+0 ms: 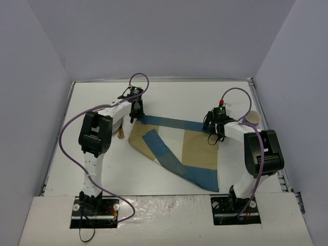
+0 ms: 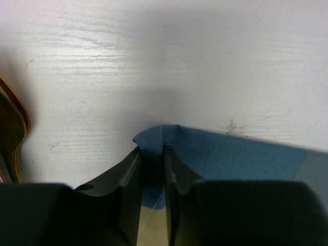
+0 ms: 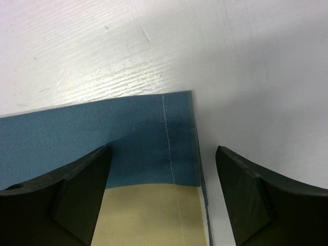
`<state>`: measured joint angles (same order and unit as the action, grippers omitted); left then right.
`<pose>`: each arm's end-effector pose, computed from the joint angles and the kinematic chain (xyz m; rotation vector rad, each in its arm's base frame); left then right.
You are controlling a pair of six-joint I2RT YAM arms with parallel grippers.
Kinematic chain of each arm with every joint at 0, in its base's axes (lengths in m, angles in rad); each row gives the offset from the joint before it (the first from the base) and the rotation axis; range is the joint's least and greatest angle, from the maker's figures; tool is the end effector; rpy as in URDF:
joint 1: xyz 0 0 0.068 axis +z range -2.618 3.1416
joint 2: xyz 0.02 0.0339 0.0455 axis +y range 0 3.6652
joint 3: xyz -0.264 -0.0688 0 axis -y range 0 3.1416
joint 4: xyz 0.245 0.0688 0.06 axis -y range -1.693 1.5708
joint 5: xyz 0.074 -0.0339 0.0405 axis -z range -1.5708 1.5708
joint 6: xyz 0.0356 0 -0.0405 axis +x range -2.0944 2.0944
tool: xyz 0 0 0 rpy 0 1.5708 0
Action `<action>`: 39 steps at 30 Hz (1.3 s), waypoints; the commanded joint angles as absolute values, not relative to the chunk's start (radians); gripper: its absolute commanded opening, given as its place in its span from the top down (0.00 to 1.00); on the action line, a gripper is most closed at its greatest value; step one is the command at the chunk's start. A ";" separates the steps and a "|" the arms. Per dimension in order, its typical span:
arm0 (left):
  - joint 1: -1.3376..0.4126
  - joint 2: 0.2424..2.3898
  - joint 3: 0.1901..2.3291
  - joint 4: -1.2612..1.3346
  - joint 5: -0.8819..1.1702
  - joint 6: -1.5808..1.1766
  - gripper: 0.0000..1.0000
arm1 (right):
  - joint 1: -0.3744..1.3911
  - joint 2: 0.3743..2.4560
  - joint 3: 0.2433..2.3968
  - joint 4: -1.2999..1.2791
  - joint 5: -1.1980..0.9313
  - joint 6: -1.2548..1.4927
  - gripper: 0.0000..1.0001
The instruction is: Set the dinner table for one person
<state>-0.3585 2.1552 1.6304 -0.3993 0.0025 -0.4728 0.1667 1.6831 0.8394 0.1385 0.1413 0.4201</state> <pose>0.4436 -0.1663 0.1754 -0.1434 2.5252 -0.3451 0.3366 0.0515 0.1619 0.3606 2.2431 0.1496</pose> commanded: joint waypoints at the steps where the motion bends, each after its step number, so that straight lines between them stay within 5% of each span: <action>1: -0.361 2.157 1.591 -0.411 0.057 -0.499 0.91 | 0.186 1.722 0.832 0.118 0.110 0.457 0.30; 8: -0.362 2.152 1.586 -0.398 0.059 -0.497 1.00 | 0.204 1.729 0.845 0.119 0.120 0.445 0.69; 10: -0.362 2.140 1.586 -0.394 0.057 -0.487 1.00 | 0.207 1.717 0.851 0.118 0.127 0.436 0.90; 12: -0.362 2.107 1.584 -0.387 0.050 -0.478 1.00 | 0.213 1.689 0.861 0.113 0.140 0.426 0.97; 24: -0.362 1.709 1.626 -0.344 -0.027 -0.315 1.00 | 0.310 1.204 0.955 0.005 0.297 0.362 1.00; 39: -0.376 1.206 1.431 -0.193 -0.064 -0.188 1.00 | 0.333 0.733 0.914 -0.025 0.133 0.312 1.00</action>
